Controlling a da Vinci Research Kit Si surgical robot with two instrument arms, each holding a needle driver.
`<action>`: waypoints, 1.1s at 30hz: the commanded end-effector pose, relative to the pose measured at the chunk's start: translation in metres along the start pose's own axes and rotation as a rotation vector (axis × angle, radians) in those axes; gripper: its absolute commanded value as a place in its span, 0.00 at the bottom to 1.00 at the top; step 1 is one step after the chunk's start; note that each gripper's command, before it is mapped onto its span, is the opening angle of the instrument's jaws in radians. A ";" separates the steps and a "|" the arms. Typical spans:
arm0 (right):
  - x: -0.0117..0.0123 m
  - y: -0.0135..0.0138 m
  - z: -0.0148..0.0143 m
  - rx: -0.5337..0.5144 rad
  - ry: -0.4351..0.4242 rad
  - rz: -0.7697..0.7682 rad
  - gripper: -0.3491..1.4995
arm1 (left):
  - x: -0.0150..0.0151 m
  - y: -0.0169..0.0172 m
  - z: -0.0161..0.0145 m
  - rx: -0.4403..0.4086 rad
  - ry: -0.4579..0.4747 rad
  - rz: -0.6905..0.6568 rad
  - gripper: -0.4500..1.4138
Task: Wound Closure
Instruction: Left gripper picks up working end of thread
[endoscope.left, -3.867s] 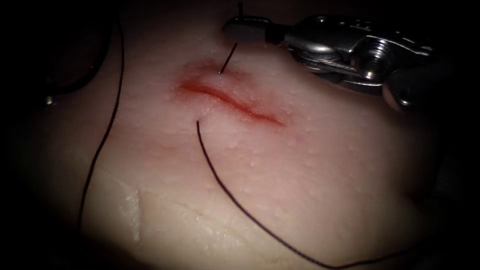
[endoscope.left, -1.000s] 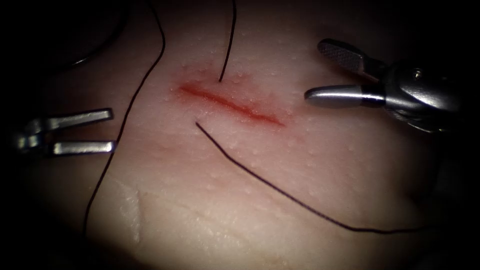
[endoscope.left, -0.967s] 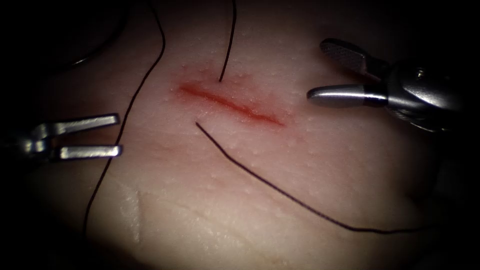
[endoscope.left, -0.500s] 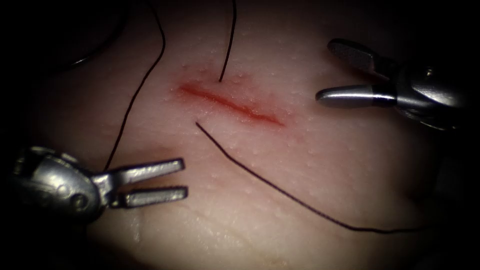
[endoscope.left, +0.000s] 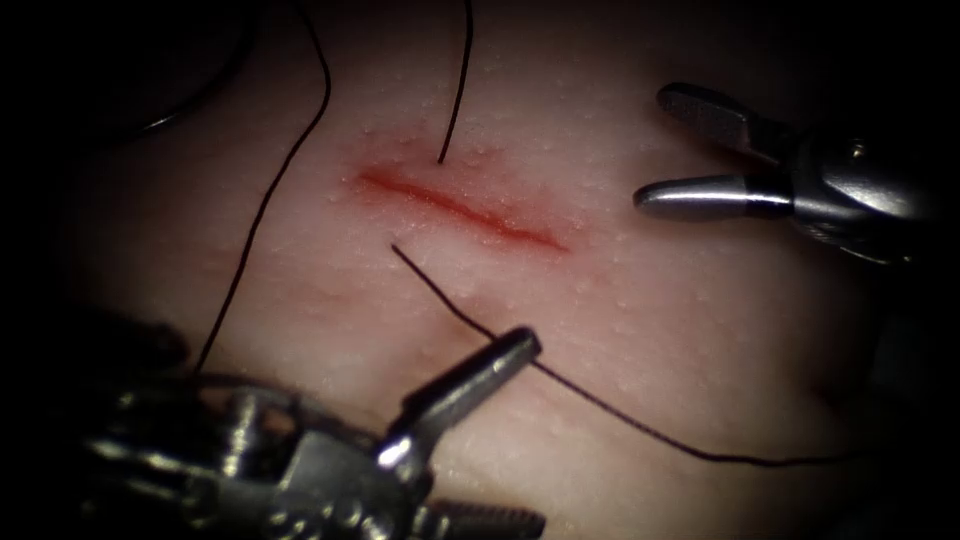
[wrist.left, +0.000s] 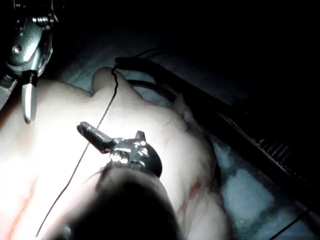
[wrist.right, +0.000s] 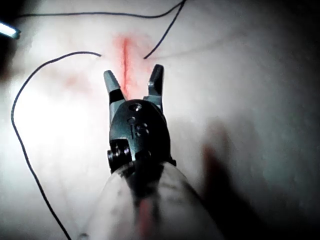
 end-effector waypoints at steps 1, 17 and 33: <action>-0.0005 -0.0006 0.0006 0.003 0.001 0.001 0.83 | 0.0000 0.0010 0.0006 -0.004 -0.013 0.001 0.74; -0.0006 -0.0007 0.0009 0.000 0.001 0.000 0.83 | 0.0012 0.0015 0.0041 0.037 -0.125 0.147 0.61; -0.0006 -0.0008 0.0011 -0.002 0.001 0.000 0.83 | -0.0021 0.0027 0.0075 0.030 -0.133 0.204 0.52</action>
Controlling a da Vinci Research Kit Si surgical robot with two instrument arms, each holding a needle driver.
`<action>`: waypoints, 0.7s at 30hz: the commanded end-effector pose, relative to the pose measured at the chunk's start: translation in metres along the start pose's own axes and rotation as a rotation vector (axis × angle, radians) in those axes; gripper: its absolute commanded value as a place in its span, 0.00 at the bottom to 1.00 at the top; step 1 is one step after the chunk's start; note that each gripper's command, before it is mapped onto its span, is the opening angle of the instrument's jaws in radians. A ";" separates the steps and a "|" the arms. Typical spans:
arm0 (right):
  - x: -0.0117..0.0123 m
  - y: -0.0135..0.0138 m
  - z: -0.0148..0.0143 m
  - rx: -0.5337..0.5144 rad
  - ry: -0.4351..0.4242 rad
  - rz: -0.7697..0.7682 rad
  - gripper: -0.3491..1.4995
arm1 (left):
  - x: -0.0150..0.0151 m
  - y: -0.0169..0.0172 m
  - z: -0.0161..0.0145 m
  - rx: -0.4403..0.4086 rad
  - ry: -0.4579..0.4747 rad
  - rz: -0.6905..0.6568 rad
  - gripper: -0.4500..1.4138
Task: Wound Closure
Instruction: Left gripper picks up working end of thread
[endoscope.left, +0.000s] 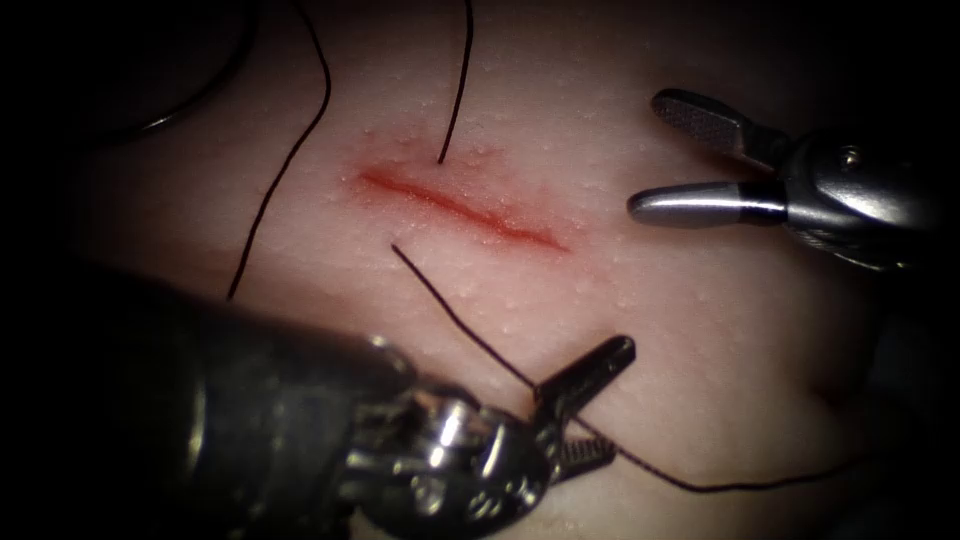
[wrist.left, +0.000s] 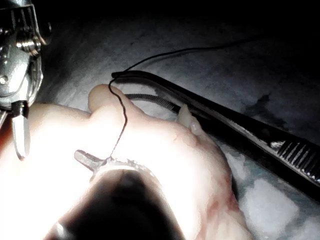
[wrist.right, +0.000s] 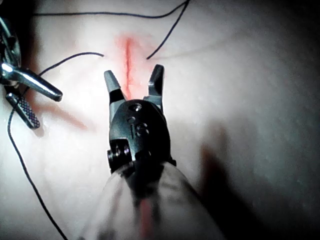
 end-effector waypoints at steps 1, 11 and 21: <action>-0.0006 -0.0004 0.0008 0.000 0.000 0.002 0.83 | 0.0006 0.0009 0.0002 -0.006 0.009 0.001 0.55; -0.0006 -0.0004 0.0009 -0.003 -0.001 0.002 0.83 | 0.0018 0.0001 -0.0012 -0.011 0.030 0.006 0.57; -0.0006 -0.0005 0.0010 -0.003 -0.004 0.001 0.83 | 0.0016 0.0001 -0.0013 0.011 0.043 0.020 0.00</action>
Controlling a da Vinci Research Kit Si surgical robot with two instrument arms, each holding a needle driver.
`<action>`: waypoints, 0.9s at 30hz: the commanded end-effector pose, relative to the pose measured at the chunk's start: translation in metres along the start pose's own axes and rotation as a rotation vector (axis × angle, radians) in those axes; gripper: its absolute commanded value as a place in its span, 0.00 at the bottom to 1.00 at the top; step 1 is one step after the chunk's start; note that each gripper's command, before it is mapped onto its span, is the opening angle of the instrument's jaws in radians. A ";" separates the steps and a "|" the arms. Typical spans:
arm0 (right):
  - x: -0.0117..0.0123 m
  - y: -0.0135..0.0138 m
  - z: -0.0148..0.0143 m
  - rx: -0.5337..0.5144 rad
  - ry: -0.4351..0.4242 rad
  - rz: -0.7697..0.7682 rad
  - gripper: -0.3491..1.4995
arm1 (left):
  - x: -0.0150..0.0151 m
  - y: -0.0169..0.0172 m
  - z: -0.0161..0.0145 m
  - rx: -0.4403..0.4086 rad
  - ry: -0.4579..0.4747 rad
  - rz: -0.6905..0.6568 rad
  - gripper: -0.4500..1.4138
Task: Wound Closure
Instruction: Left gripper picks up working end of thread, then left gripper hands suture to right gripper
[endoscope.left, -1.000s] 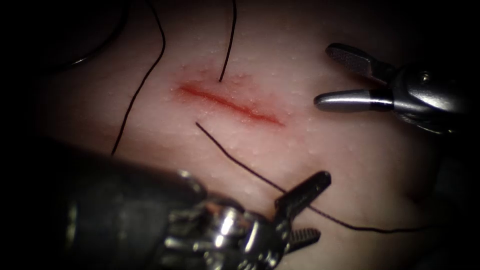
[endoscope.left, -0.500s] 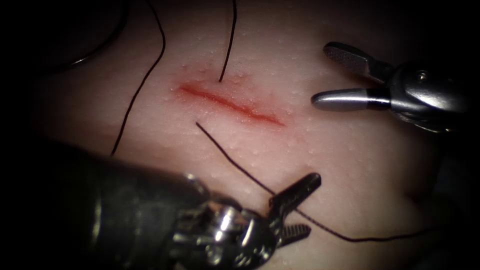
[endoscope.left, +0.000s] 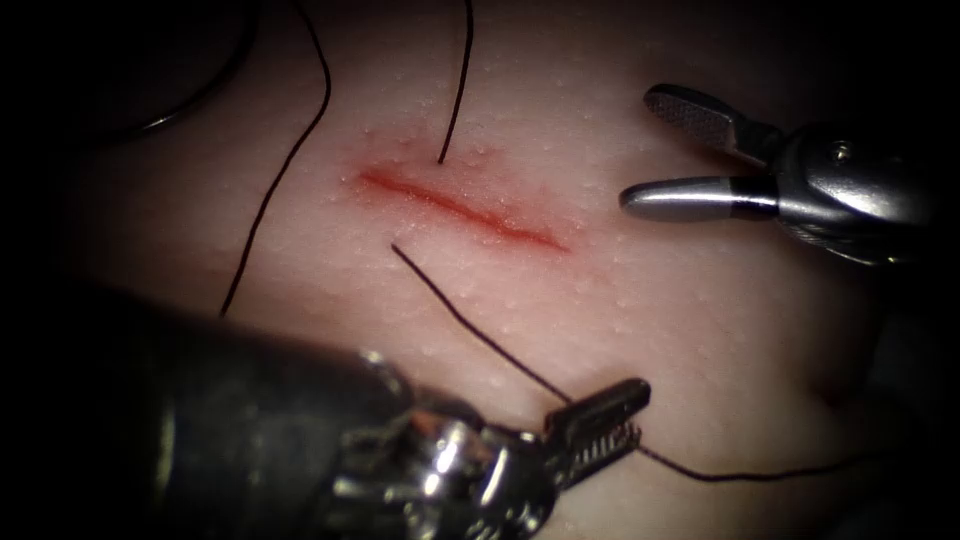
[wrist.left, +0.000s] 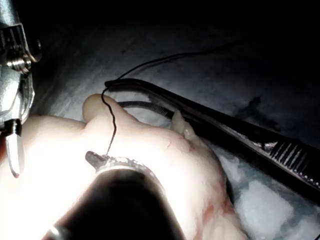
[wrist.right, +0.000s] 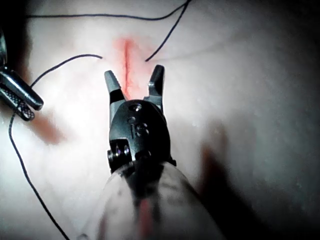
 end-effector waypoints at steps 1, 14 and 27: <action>-0.0005 -0.0006 0.0006 0.003 0.000 0.001 0.83 | 0.0001 0.0009 0.0003 -0.006 0.012 -0.002 0.00; -0.0004 -0.0019 0.0023 0.103 0.025 -0.097 0.84 | -0.0046 -0.0022 -0.0040 -0.030 0.224 0.090 0.00; 0.0007 -0.0051 0.0090 0.215 0.155 -0.491 0.82 | -0.0084 -0.0021 -0.0059 -0.127 0.413 0.150 0.00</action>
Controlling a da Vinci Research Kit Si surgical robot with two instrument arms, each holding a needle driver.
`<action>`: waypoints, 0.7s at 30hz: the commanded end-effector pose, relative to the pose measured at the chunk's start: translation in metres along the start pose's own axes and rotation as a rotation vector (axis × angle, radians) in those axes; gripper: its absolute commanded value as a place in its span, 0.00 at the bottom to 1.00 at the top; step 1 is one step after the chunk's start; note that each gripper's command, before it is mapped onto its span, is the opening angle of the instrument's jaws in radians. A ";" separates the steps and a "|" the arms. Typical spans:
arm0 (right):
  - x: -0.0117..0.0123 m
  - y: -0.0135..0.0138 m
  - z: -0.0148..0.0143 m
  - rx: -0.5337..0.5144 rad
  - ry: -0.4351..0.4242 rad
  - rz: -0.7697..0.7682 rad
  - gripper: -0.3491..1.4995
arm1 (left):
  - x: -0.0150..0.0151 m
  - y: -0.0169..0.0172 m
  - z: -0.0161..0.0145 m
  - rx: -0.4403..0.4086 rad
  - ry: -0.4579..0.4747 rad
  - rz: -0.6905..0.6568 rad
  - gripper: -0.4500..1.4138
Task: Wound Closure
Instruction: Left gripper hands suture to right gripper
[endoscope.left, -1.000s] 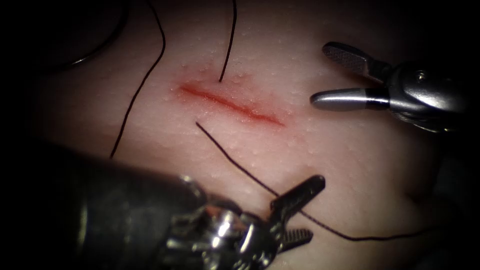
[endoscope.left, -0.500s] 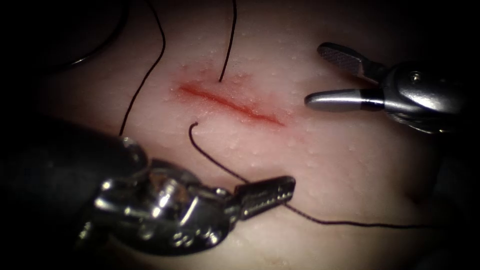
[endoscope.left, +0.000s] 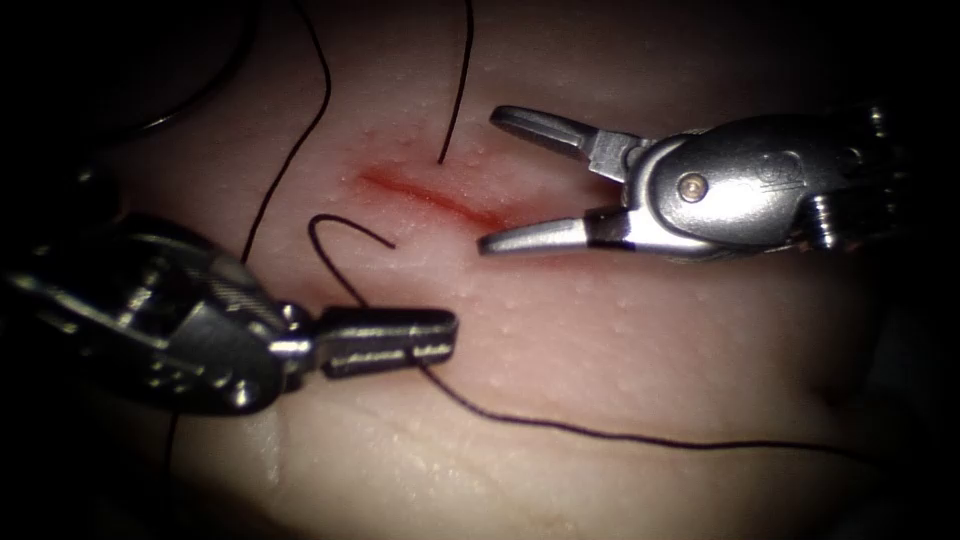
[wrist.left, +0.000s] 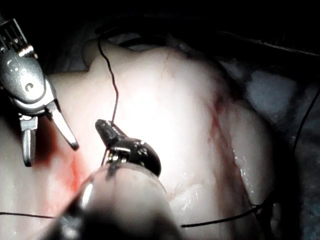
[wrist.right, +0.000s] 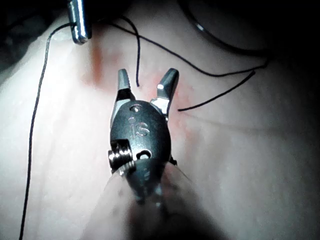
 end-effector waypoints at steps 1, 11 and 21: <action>0.0000 -0.0003 0.0018 0.008 0.015 -0.036 0.82 | 0.0002 0.0010 0.0007 -0.020 0.016 0.003 0.00; 0.0001 -0.0014 0.0045 0.018 0.067 -0.239 0.82 | 0.0000 0.0008 0.0002 -0.054 0.067 -0.014 0.00; 0.0007 -0.0027 0.0050 0.041 0.140 -0.313 0.77 | -0.0005 0.0000 -0.0001 -0.059 0.080 -0.057 0.00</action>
